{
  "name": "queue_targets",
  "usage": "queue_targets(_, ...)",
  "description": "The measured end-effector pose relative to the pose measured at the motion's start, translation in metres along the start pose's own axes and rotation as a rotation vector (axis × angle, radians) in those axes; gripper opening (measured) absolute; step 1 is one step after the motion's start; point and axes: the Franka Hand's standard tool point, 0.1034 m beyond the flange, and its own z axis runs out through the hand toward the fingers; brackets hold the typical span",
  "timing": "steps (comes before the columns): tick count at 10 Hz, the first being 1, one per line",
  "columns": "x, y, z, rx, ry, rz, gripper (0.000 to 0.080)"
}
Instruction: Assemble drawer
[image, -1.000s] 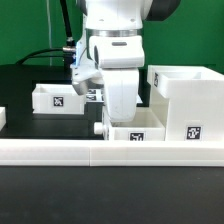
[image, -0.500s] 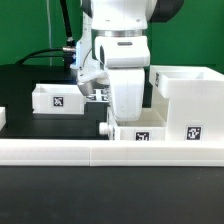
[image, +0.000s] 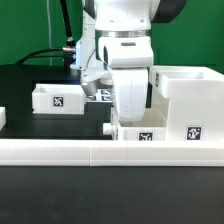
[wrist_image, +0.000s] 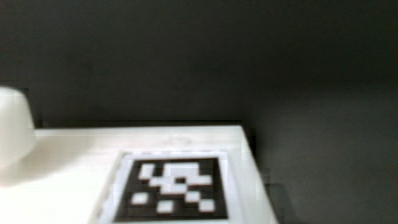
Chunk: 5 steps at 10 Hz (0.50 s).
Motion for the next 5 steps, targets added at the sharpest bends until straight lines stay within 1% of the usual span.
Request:
queue_targets(3,0.0045,-0.0016,0.0009,0.008,-0.001,0.041,0.0042)
queue_targets(5,0.0037,-0.0014,0.001,0.003,-0.001,0.04,0.0042)
